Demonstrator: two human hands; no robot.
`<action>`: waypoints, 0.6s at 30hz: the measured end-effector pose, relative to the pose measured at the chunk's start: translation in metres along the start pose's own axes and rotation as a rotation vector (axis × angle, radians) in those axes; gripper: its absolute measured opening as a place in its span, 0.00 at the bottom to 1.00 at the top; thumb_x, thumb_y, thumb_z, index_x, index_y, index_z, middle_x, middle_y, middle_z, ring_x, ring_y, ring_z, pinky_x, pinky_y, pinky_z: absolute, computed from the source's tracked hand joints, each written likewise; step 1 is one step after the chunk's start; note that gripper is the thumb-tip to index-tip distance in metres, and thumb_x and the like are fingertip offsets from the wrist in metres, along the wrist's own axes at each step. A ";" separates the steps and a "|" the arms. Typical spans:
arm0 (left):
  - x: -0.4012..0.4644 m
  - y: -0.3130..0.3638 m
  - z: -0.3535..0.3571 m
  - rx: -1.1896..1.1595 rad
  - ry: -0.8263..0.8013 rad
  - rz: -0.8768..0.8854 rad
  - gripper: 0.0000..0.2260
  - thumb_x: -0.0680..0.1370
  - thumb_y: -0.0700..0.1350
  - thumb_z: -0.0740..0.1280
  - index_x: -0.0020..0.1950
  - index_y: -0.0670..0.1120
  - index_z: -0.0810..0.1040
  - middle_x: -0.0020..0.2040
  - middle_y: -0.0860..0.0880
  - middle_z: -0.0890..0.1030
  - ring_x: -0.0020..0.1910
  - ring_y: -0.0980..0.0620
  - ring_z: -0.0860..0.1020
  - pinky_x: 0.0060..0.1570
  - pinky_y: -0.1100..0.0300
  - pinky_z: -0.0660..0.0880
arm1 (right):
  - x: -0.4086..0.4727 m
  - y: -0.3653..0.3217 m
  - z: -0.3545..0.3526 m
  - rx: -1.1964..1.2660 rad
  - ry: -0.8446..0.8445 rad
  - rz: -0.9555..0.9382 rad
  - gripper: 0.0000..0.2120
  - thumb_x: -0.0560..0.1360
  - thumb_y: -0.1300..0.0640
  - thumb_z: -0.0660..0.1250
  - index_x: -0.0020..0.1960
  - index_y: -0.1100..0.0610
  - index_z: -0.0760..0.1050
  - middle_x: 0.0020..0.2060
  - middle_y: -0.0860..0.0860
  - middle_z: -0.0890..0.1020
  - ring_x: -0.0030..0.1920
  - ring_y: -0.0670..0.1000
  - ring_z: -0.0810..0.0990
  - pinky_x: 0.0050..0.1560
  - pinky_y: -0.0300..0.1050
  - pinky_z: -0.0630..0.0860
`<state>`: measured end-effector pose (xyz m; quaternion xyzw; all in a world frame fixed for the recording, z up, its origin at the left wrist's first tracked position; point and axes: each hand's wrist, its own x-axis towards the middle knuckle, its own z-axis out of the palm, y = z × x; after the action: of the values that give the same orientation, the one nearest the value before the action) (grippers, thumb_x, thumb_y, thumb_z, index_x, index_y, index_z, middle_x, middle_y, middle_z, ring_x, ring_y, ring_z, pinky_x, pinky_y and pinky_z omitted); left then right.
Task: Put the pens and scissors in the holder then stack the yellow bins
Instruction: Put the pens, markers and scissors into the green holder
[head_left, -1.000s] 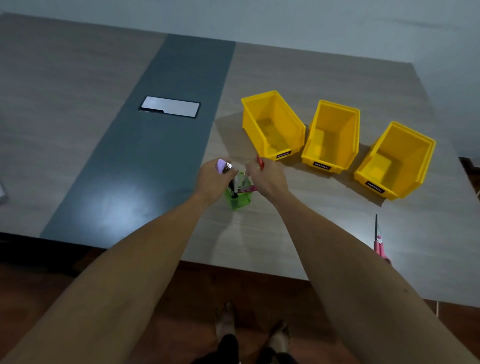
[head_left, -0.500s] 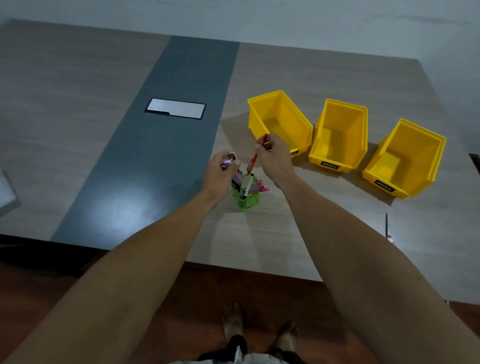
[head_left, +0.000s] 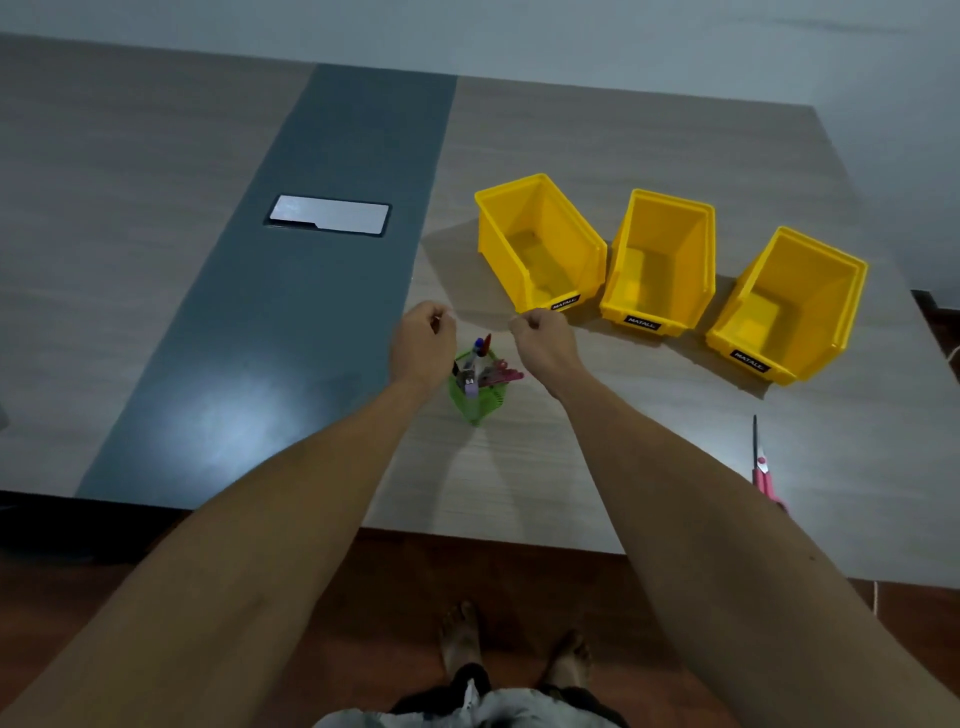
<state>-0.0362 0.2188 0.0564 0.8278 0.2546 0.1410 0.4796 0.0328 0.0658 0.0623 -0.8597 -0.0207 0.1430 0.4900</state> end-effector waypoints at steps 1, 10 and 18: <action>0.001 0.006 0.004 0.008 -0.022 0.025 0.09 0.81 0.45 0.63 0.47 0.43 0.81 0.38 0.49 0.79 0.38 0.49 0.76 0.39 0.57 0.72 | -0.002 0.006 -0.006 -0.018 0.042 0.000 0.17 0.80 0.57 0.63 0.33 0.59 0.71 0.28 0.54 0.73 0.32 0.52 0.69 0.37 0.49 0.65; -0.023 0.074 0.090 0.038 -0.383 0.188 0.08 0.81 0.46 0.64 0.55 0.47 0.80 0.36 0.52 0.76 0.37 0.50 0.75 0.36 0.59 0.69 | -0.030 0.077 -0.095 -0.025 0.206 0.162 0.12 0.78 0.59 0.62 0.44 0.66 0.80 0.41 0.63 0.84 0.44 0.62 0.83 0.46 0.62 0.82; -0.075 0.097 0.182 0.184 -0.502 0.151 0.13 0.80 0.45 0.65 0.63 0.45 0.80 0.54 0.46 0.82 0.52 0.48 0.80 0.51 0.55 0.77 | -0.055 0.150 -0.181 -0.073 0.252 0.240 0.10 0.78 0.62 0.62 0.49 0.60 0.83 0.48 0.57 0.85 0.51 0.58 0.82 0.49 0.49 0.79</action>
<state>0.0167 0.0057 0.0500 0.8936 0.0769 -0.0570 0.4385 0.0126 -0.1731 0.0340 -0.8843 0.1384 0.0907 0.4366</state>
